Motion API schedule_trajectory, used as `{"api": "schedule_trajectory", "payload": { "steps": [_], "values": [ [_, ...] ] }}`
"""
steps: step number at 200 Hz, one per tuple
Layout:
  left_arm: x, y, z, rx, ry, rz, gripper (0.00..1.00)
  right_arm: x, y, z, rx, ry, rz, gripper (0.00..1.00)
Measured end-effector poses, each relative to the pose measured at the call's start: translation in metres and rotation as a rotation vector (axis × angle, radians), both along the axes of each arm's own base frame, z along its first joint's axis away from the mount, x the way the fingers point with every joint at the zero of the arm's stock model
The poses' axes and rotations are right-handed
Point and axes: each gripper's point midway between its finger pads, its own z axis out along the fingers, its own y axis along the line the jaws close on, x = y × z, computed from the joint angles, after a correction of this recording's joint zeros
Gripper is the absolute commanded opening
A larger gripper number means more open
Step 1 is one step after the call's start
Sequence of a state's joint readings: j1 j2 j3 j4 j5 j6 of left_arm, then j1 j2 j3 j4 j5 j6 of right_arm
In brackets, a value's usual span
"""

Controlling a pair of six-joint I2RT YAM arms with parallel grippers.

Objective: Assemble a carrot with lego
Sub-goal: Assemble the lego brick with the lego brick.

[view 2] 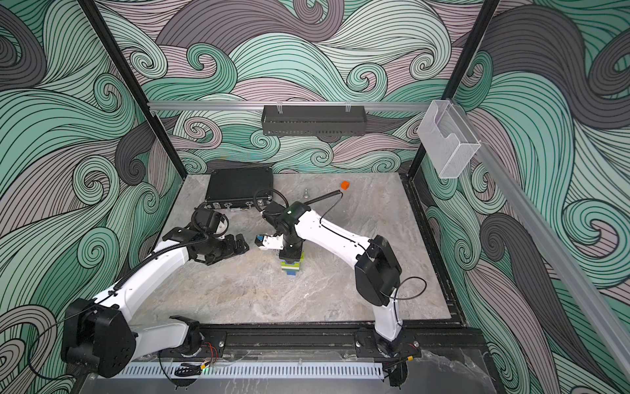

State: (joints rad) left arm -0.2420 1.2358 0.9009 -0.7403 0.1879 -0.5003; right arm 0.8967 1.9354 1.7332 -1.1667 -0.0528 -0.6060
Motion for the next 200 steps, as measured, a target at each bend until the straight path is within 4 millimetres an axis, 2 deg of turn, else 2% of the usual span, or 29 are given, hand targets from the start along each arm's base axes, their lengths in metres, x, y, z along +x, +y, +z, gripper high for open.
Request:
{"api": "schedule_trajectory", "payload": {
  "steps": [130, 200],
  "values": [
    [0.001, 0.001, 0.0, 0.0, 0.0, 0.005, 0.99, -0.001, 0.001, 0.001, 0.002, 0.004, 0.003, 0.37],
    [0.001, 0.001, 0.0, 0.0, 0.0, 0.005, 0.99, -0.007, -0.003, -0.01, -0.022, 0.037, 0.001, 0.5]
  ]
}}
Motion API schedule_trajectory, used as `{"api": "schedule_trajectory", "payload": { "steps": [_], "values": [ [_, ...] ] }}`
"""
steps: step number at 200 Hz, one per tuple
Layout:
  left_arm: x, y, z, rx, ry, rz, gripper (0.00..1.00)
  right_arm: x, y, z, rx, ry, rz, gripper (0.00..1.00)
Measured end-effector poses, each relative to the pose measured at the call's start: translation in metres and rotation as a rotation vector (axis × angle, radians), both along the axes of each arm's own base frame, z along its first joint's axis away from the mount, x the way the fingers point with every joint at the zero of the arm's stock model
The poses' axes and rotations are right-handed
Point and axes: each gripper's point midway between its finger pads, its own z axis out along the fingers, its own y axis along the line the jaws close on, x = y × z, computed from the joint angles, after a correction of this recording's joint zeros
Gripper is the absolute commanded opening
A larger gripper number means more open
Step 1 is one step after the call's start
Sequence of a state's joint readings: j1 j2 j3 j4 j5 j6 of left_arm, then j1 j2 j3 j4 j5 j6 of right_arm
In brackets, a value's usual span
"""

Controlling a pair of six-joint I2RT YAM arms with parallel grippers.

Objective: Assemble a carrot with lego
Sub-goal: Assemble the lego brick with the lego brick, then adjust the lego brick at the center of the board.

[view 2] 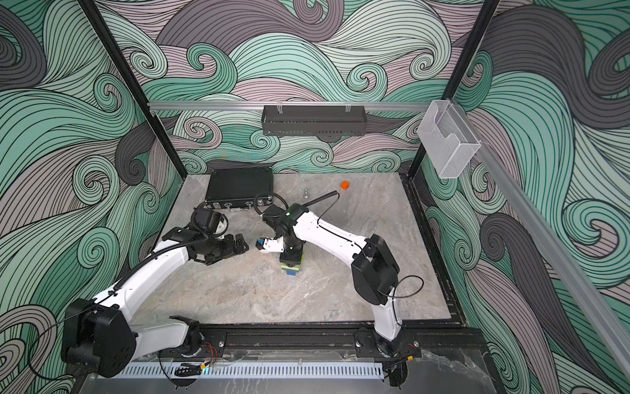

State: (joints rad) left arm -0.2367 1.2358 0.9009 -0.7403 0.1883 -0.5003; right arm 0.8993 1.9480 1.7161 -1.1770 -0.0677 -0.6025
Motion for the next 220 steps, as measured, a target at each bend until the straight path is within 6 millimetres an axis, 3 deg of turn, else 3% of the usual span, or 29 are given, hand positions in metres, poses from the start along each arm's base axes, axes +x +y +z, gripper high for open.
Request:
{"api": "schedule_trajectory", "payload": {
  "steps": [61, 105, 120, 155, 183, 220],
  "values": [
    [0.0, 0.0, 0.0, 0.0, 0.0, 0.0, 0.98, 0.003, 0.001, 0.004, 0.021, -0.009, -0.018, 0.7],
    [0.0, 0.0, 0.0, -0.001, 0.0, -0.001, 0.99, 0.014, -0.003, 0.039, 0.123, -0.063, -0.072, 0.84],
    [0.0, 0.0, 0.0, -0.002, 0.0, -0.001, 0.99, 0.019, -0.01, 0.057, 0.188, -0.094, -0.129, 0.99],
    [0.0, -0.001, 0.0, -0.004, 0.001, -0.002, 0.99, 0.019, -0.048, 0.076, 0.323, -0.158, -0.297, 1.0],
    [0.0, -0.002, 0.001, -0.011, 0.001, -0.005, 0.99, 0.011, -0.071, 0.068, 0.404, -0.177, -0.419, 1.0],
    [0.001, -0.007, 0.002, -0.035, -0.005, -0.019, 0.99, -0.007, -0.085, 0.034, 0.507, -0.159, -0.541, 0.99]
  ]
}}
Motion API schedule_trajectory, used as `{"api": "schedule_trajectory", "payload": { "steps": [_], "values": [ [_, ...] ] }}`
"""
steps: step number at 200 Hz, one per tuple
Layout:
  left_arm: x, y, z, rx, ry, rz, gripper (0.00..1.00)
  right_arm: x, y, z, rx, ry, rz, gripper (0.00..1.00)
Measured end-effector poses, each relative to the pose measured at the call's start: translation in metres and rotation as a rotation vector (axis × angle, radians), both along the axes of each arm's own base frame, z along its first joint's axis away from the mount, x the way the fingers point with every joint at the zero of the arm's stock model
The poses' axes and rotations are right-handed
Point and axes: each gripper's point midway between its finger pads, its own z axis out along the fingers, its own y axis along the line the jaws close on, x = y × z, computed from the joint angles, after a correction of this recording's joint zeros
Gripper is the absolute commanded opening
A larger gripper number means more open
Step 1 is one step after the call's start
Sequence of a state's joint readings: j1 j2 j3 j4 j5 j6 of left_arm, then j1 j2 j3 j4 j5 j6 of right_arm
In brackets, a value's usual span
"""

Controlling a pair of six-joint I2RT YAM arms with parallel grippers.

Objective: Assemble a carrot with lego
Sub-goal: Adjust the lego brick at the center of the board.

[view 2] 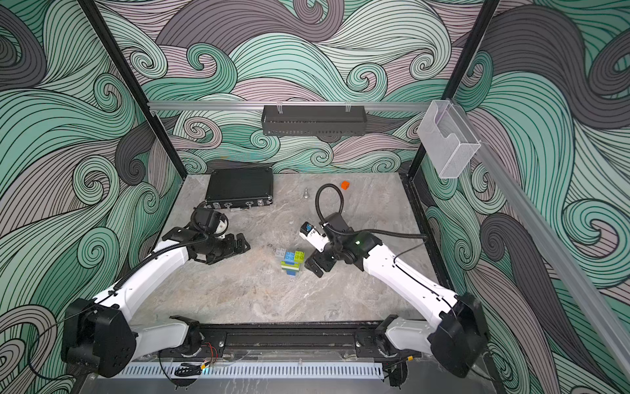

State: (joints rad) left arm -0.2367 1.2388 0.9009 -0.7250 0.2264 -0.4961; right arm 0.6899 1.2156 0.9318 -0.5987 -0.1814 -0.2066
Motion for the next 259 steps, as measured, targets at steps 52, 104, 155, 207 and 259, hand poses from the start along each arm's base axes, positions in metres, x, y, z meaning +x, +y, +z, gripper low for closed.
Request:
{"api": "schedule_trajectory", "payload": {
  "steps": [52, 104, 155, 207, 259],
  "values": [
    [0.002, -0.002, -0.009, 0.002, 0.027, -0.011, 0.99, -0.012, -0.005, -0.033, 0.218, -0.077, -0.096, 1.0],
    [0.005, -0.003, -0.014, 0.004, 0.034, -0.017, 0.99, 0.004, 0.019, -0.046, 0.343, -0.111, -0.083, 0.99],
    [0.007, -0.003, -0.014, 0.004, 0.031, -0.018, 0.99, 0.016, 0.05, -0.064, 0.407, -0.093, 0.001, 0.97],
    [0.007, -0.003, -0.014, 0.006, 0.031, -0.017, 0.99, 0.019, 0.068, -0.054, 0.492, -0.152, 0.09, 0.95],
    [0.007, -0.003, -0.014, 0.008, 0.03, -0.016, 0.99, 0.014, 0.076, -0.074, 0.499, -0.107, 0.14, 0.9]
  ]
}}
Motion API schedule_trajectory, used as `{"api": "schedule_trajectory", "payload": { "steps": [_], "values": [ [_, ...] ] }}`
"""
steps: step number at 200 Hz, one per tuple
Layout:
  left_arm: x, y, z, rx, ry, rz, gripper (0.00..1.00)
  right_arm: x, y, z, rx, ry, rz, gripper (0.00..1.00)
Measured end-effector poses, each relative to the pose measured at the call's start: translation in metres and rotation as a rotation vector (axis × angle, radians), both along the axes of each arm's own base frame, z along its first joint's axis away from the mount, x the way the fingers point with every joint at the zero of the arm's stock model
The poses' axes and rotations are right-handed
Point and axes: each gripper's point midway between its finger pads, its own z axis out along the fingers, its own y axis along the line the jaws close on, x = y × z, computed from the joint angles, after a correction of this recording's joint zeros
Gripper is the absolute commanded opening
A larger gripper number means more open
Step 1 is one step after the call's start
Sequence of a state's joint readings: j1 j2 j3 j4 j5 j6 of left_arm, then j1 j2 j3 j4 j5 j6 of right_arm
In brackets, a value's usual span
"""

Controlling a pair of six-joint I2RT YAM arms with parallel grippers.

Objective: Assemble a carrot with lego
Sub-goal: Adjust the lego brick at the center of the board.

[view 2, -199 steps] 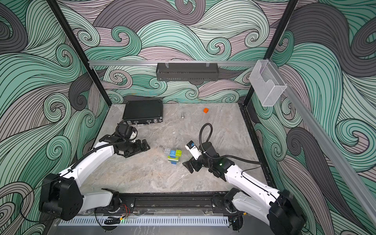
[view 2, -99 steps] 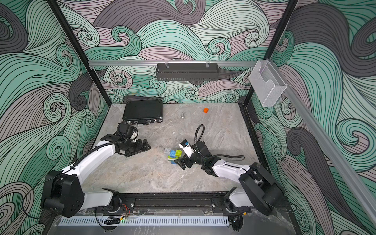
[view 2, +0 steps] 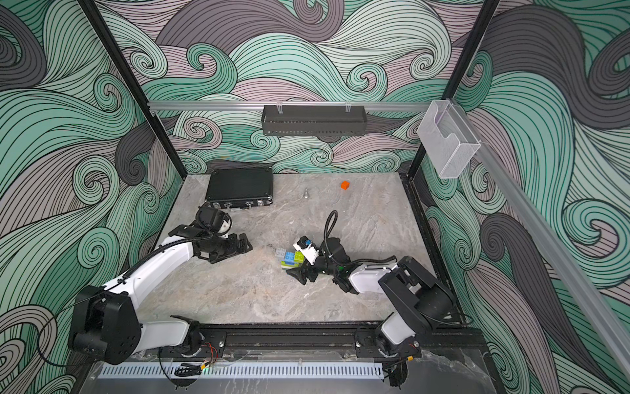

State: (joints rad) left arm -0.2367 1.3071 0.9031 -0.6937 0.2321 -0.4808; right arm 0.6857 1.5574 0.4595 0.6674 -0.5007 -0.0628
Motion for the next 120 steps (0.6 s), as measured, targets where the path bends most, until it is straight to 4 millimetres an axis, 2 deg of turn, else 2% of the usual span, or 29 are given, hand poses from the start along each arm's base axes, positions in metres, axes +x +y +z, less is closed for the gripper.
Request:
{"api": "schedule_trajectory", "payload": {
  "steps": [48, 77, 120],
  "values": [
    [0.0, 0.001, 0.0, 0.003, 0.0, 0.001, 0.98, 0.002, 0.007, 0.002, 0.038, -0.02, 0.022, 0.84],
    [0.0, 0.001, 0.0, 0.004, -0.001, 0.002, 0.99, 0.001, 0.01, 0.004, 0.063, -0.024, 0.038, 0.73],
    [0.0, 0.001, 0.0, 0.008, -0.001, 0.003, 0.99, -0.004, 0.013, -0.002, 0.077, 0.007, 0.071, 0.51]
  ]
}}
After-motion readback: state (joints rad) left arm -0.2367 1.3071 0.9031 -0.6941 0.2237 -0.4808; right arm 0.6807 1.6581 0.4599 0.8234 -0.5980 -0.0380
